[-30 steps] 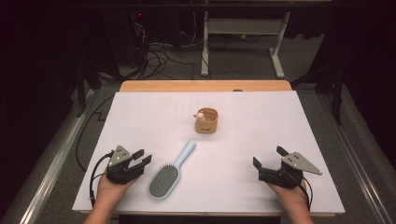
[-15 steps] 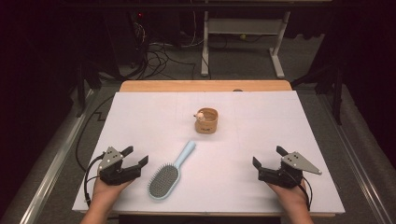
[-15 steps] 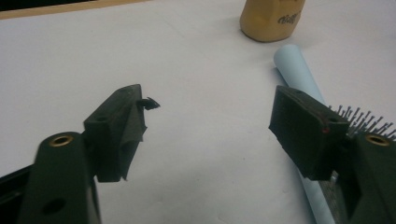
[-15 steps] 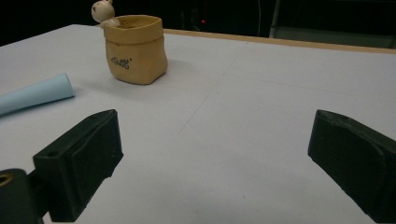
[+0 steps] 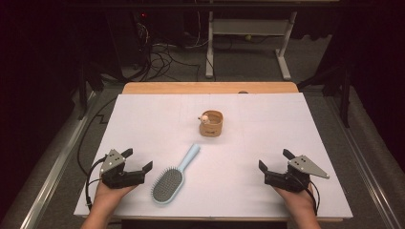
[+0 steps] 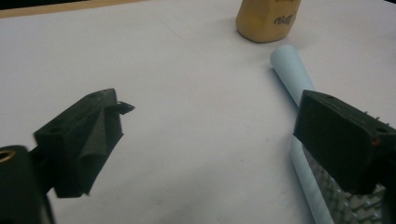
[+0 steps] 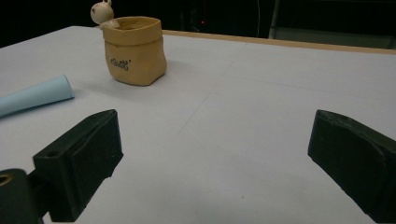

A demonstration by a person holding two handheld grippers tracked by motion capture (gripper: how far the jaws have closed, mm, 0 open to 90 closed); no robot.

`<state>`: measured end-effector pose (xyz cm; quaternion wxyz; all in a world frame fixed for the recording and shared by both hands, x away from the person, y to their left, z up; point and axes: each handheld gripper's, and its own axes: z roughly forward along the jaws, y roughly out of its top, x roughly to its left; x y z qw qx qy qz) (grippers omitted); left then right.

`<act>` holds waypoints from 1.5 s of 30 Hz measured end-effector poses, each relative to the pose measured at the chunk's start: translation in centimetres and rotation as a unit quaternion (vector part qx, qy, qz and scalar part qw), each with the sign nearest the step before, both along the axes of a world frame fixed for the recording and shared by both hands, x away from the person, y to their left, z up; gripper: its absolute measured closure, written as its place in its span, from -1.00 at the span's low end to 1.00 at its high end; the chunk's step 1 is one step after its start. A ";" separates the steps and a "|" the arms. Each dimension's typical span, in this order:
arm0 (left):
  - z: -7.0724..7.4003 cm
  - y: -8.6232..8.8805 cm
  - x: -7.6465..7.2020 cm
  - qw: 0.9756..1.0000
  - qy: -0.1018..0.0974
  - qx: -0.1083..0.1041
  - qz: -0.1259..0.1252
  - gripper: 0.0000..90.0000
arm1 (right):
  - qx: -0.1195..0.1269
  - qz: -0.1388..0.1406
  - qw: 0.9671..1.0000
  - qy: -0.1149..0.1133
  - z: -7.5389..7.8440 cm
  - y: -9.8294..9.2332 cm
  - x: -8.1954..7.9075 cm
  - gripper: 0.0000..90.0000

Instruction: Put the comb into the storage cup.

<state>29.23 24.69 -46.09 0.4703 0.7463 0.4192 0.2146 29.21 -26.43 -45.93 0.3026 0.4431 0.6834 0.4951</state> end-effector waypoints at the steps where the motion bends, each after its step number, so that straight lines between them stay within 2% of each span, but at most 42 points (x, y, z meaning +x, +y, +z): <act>1: 0.0 -0.1 0.0 1.000 -0.001 0.005 0.003 -0.89 | 0.000 0.000 1.000 0.000 0.0 0.0 0.0 -0.92; 5: 0.1 0.0 0.1 1.000 -0.003 -0.004 0.007 -0.99 | -0.001 0.000 1.000 -0.001 0.0 0.0 0.0 -0.92; 13: 0.1 0.0 0.2 1.000 0.009 -0.005 0.008 -0.99 | -0.007 0.002 1.000 -0.006 0.1 0.2 -0.1 -0.92; 16: 0.3 0.0 0.2 1.000 0.018 -0.005 0.010 -0.99 | -0.012 0.002 1.000 -0.010 0.3 0.2 -0.1 -0.92; 17: 0.4 -0.1 0.3 1.000 0.020 -0.001 0.012 -0.98 | -0.023 0.000 1.000 -0.009 0.5 0.3 0.0 -0.92; 19: 0.5 -0.3 0.5 0.999 0.030 0.005 0.015 -0.96 | -0.019 0.000 1.000 -0.005 0.7 0.2 0.1 -0.92; 20: 0.7 -0.4 0.6 0.999 0.046 0.006 0.015 -0.95 | -0.024 0.000 1.000 -0.005 0.6 0.1 0.0 -0.92; 21: 0.7 -0.4 0.6 0.999 0.046 0.006 0.015 -0.94 | -0.024 0.000 1.000 -0.005 0.6 0.1 0.0 -0.92; 24: 0.8 -0.7 0.3 0.998 0.060 0.024 0.001 -0.95 | -0.037 0.004 0.999 -0.005 0.2 -0.1 -0.2 -0.92; 26: 1.0 -1.1 0.0 0.997 0.070 0.041 -0.009 -0.97 | -0.032 0.008 0.999 -0.003 0.1 -0.2 -0.2 -0.92; 30: 1.6 -2.1 -0.6 0.994 0.078 0.076 -0.027 -0.99 | -0.034 0.008 0.999 -0.009 0.1 -0.3 -0.3 -0.92; 33: 2.0 -2.7 -0.9 0.990 0.092 0.097 -0.040 -0.99 | -0.032 0.008 0.999 -0.010 0.1 -0.4 -0.4 -0.92; 35: 2.1 -3.0 -1.0 0.987 0.108 0.108 -0.050 -0.99 | -0.031 0.007 0.999 -0.011 0.2 -0.5 -0.5 -0.92; 39: 2.2 -3.0 -1.5 0.984 0.128 0.108 -0.058 -0.99 | -0.031 0.009 0.999 -0.013 0.2 -0.5 -0.5 -0.92; 43: 2.1 -3.0 -2.3 0.981 0.138 0.119 -0.066 -0.99 | -0.030 0.009 0.999 -0.013 0.2 -0.5 -0.5 -0.92; 45: 2.1 -3.0 -2.7 0.980 0.144 0.117 -0.071 -0.99 | -0.030 0.009 0.999 -0.013 0.2 -0.5 -0.6 -0.92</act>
